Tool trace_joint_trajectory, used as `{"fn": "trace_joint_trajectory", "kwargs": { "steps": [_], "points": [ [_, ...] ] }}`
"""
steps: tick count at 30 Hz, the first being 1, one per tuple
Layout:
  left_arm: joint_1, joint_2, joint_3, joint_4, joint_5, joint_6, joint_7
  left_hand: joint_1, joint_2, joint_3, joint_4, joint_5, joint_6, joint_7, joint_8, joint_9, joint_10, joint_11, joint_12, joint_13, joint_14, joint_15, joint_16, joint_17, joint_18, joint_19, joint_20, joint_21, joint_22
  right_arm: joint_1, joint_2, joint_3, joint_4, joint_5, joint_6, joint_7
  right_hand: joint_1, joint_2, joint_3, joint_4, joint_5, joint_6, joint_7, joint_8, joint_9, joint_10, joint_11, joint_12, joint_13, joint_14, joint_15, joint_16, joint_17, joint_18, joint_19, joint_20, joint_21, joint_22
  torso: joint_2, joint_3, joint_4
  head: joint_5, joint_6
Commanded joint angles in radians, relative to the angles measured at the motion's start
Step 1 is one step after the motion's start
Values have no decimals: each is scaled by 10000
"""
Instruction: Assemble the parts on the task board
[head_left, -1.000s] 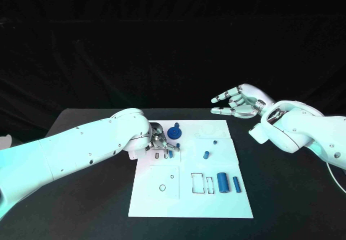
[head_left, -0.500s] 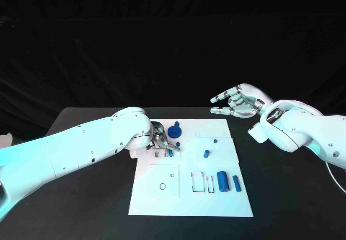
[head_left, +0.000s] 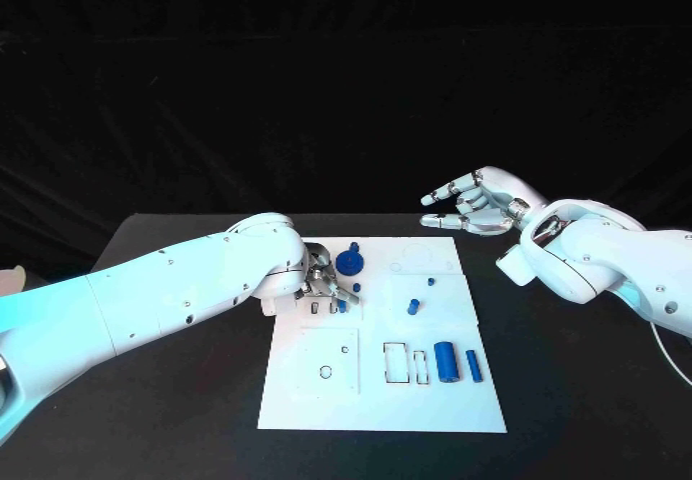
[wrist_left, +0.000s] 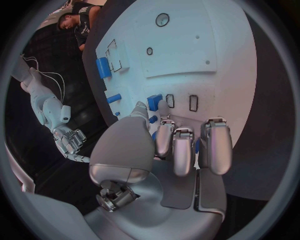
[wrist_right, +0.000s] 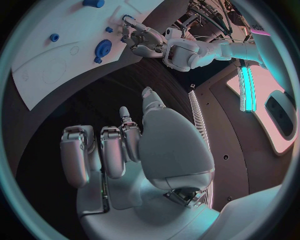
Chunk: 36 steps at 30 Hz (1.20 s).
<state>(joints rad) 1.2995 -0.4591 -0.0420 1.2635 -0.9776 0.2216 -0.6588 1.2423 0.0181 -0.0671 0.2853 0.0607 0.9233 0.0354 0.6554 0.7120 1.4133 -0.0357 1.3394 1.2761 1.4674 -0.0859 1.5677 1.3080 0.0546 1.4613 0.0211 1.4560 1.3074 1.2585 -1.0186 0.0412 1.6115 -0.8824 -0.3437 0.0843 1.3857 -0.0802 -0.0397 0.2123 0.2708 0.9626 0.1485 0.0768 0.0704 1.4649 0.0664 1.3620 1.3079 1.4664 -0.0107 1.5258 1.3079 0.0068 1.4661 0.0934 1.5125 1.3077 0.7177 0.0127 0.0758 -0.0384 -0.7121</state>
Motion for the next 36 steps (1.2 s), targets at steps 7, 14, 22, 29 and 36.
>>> {"fn": "trace_joint_trajectory", "kwargs": {
  "steps": [7, 14, 22, 29, 36],
  "points": [
    [3, 49, -7, -61, -19, 244, 14, 300, -71, 557, -5, 34, -49, -52, -129, 76, 7, -20, -13, 12, 1034, -71, 31, 2628, -56, 48, -17, 40, 386, -24, 22, -1, -7, -109, 157, 21, 6, 124, -61, -24, 31, 58, -12, 27, -2, 183, -71, -67, 1587, 840, -46, -62, 1767, 176, 519, -39, -37, 1651, 0, 4, -6, 14, -26],
    [3, 83, -17, -97, -19, 287, 17, 576, -237, 1300, -42, 32, -3, -100, -210, 141, 43, -60, 36, 90, 1034, -104, 31, 2628, -57, 49, -46, 44, 407, -29, 19, -1, -5, -111, 163, 21, 6, 124, -61, -24, 31, 58, -12, 27, -2, 183, -71, -67, 1587, 840, -46, -62, 1767, 176, 519, -39, -37, 1651, 1, 2, -2, 9, -40],
    [3, 105, -22, -91, -43, 180, 36, 1557, -282, 3226, -460, 402, -171, -139, -496, 146, -17, -115, -37, 70, 1034, -180, 31, 2628, -57, 43, -127, 41, 426, -31, 22, -1, -10, -112, 171, 22, 6, 124, -61, -24, 31, 58, -12, 27, -2, 183, -71, -67, 1587, 840, -46, -62, 1767, 176, 519, -39, -37, 1651, 3, 2, -2, 23, -60],
    [0, -3, -12, 13, 161, -100, 131, 990, -1463, 6708, -1009, 753, -278, 34, -459, 527, -22, -31, -152, -7, 1034, -56, 31, 2628, -37, -8, -16, -24, 353, -35, 25, -2, -19, -112, 186, 26, 6, 124, -61, -24, 31, 58, -12, 27, -2, 183, -71, -67, 1587, 840, -46, -62, 1767, 176, 519, -39, -37, 1651, 0, 2, -3, 6, -75],
    [-3, -223, 24, 254, 436, -486, 209, 538, -1692, 7460, -1339, 717, -276, 8, -385, 714, 6, 5, -161, -14, 1034, -53, 31, 2628, -39, -6, 0, -30, 363, -43, 29, -4, -38, -112, 212, 4, 8, 134, -72, -32, 52, 59, -12, 25, -3, 192, -71, -45, 1595, 841, -47, -60, 1771, 174, 523, -40, -35, 1657, -2, 2, 7, -30, -122]
  ]
}}
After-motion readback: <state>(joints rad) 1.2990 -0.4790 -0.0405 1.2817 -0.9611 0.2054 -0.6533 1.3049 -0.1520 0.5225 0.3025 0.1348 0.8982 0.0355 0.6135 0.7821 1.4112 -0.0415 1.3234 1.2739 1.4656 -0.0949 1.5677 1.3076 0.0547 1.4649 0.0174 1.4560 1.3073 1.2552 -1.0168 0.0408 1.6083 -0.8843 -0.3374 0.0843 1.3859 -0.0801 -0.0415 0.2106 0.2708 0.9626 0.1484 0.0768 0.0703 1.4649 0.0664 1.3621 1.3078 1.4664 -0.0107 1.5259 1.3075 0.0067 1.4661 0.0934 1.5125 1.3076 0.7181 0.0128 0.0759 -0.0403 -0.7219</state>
